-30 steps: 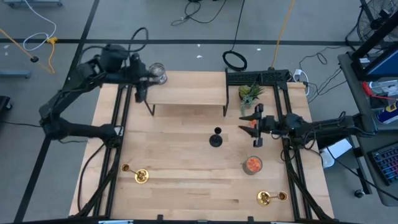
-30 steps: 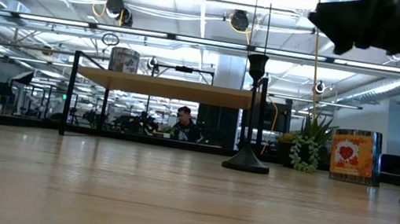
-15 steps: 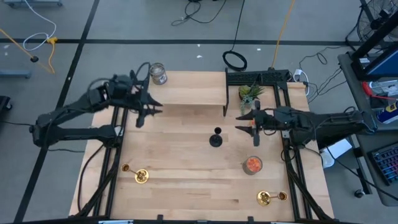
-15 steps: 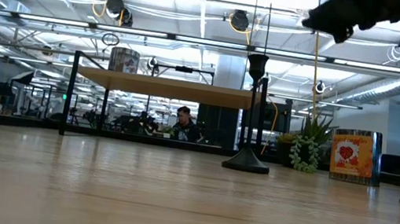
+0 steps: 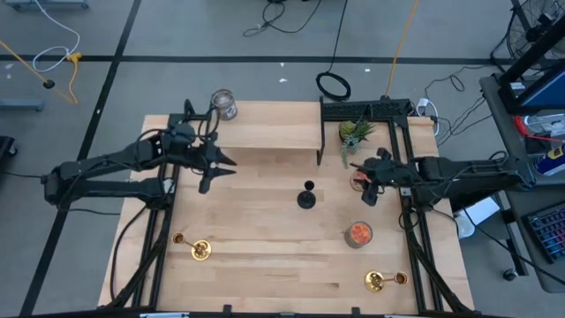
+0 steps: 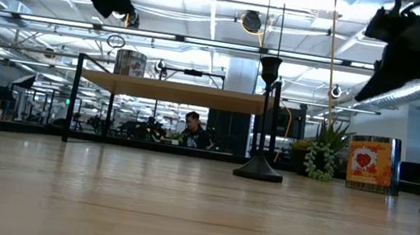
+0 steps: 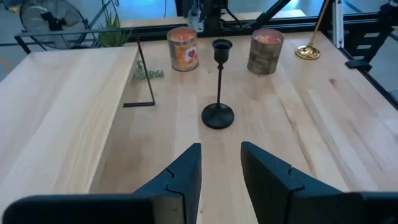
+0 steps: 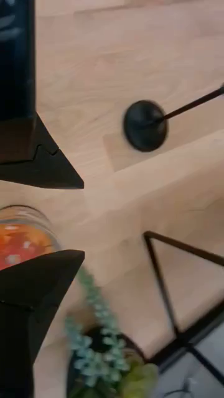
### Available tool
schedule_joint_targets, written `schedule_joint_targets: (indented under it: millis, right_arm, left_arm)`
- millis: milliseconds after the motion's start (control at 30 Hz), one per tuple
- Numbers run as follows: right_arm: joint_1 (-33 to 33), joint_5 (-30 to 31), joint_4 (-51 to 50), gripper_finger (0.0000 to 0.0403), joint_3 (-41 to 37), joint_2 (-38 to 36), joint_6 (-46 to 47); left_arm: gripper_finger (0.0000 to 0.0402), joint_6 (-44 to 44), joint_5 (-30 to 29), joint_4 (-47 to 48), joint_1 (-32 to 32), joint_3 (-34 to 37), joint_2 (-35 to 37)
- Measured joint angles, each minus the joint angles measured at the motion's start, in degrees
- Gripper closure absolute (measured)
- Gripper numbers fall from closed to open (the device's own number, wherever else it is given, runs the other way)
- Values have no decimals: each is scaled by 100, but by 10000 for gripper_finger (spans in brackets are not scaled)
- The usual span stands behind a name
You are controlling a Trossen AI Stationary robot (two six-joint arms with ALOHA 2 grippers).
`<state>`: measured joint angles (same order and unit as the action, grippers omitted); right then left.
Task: Pick & Place candle stick holders
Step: Put the top orange scented candle on the shelf
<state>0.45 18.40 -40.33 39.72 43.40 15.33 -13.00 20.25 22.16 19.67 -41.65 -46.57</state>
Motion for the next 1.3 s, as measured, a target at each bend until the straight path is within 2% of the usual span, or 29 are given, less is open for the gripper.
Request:
schedule_joint_targets:
  millis: [600,733,967,1167,1300]
  right_arm:
    - [-192,-46,501,237,-1101,115,418]
    - [-199,-47,547,271,-1166,115,321]
    - [-197,-54,566,386,-1166,113,289]
    - [-154,-284,663,391,-1166,113,145]
    - [-42,-759,889,397,-1084,122,-38]
  left_arm:
    - [284,6,22,24,-305,0,-2]
    - [284,7,22,24,-342,0,-2]
    - [284,29,23,32,-445,0,-2]
    - [284,32,24,35,-525,0,-2]
    - [284,49,24,35,-527,0,-2]
